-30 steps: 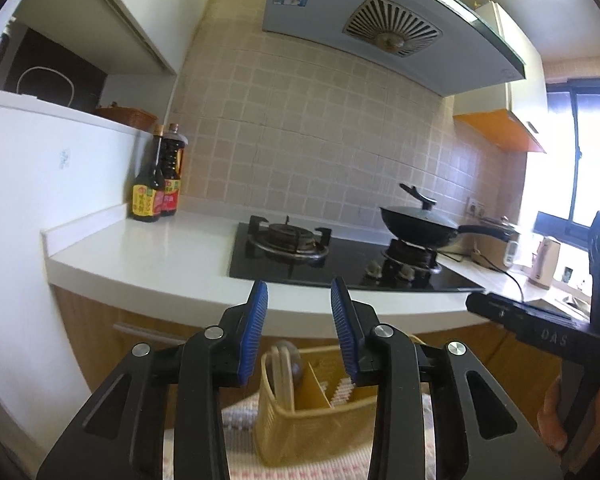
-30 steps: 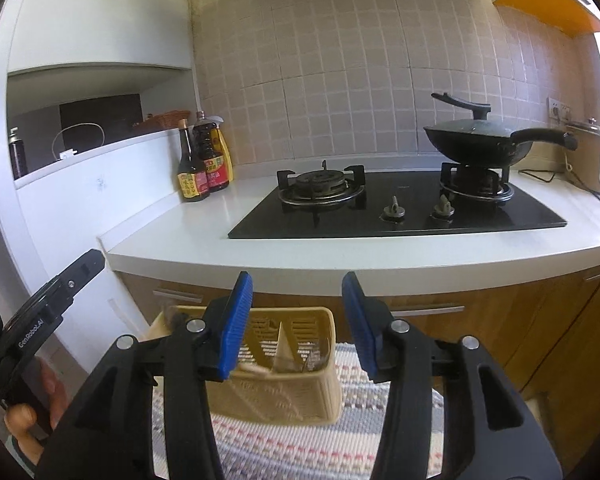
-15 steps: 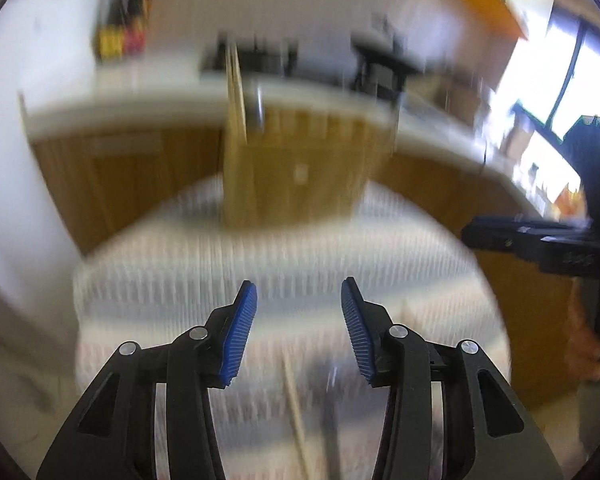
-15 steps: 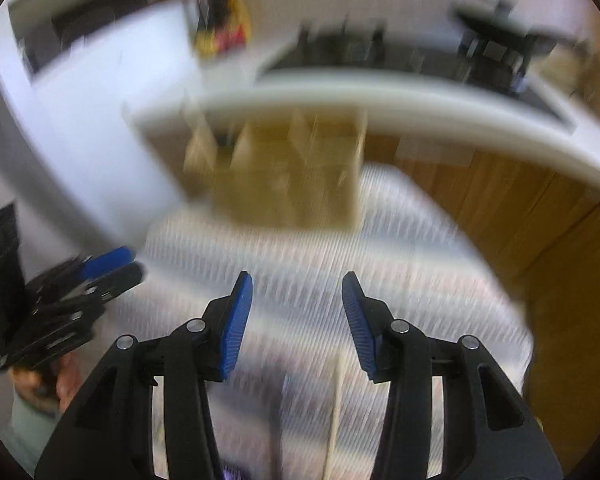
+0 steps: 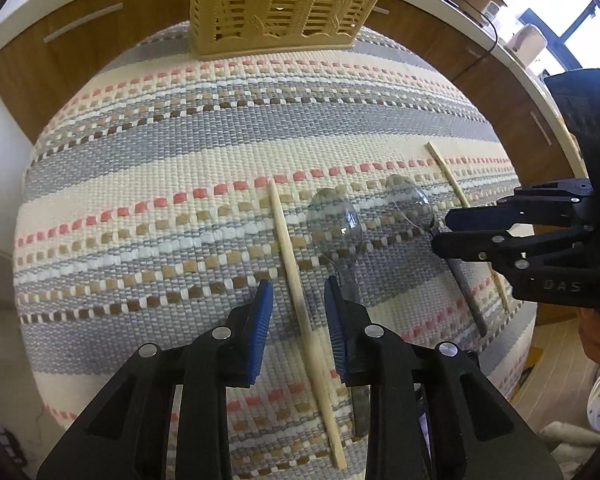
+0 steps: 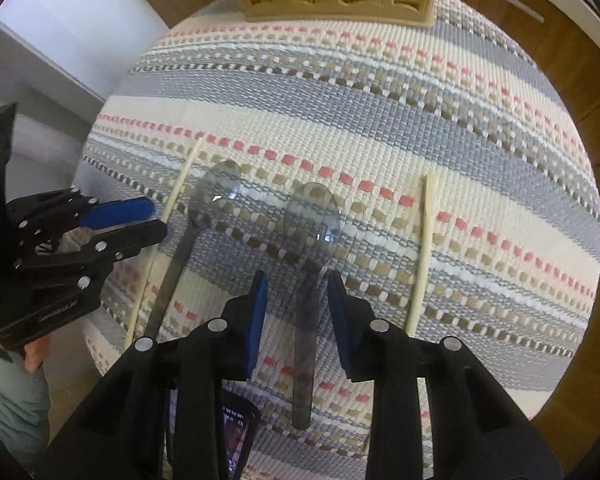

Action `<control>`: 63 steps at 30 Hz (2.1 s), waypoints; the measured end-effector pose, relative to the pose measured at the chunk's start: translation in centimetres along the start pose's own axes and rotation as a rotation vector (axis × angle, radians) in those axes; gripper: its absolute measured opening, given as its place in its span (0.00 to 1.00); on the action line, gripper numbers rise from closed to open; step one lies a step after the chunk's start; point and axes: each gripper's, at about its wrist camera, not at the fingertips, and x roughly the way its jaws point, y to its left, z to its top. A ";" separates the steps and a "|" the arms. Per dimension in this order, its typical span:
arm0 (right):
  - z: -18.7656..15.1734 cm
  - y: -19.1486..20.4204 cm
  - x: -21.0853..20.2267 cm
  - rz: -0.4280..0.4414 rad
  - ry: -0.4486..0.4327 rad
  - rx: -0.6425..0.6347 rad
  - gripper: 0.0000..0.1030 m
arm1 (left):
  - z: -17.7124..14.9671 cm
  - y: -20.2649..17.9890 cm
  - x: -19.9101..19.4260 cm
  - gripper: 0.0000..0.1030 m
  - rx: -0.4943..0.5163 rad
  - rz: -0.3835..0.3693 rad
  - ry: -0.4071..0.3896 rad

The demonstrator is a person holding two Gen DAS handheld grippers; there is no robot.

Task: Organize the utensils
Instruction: 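Grasp a single chopstick with the left gripper while the right grasps a clear spoon, then lift the chopstick and clear spoon and carry both over the basket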

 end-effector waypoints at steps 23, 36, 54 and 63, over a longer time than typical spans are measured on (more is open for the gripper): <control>-0.6 0.9 1.5 -0.077 -0.033 -0.058 0.10 | 2.3 -3.8 2.0 0.07 0.098 0.205 0.130; -1.0 -0.9 -3.0 0.071 -0.195 -0.065 0.10 | 0.2 -6.2 0.0 0.02 0.116 0.214 -0.085; 4.1 -1.4 -21.1 0.136 -0.836 -0.089 0.10 | 9.4 -5.3 -18.9 0.03 -0.017 -0.046 -0.810; 10.1 -2.0 -24.1 -0.004 -0.988 -0.022 0.10 | 15.5 -4.1 -19.3 0.03 -0.063 -0.048 -1.030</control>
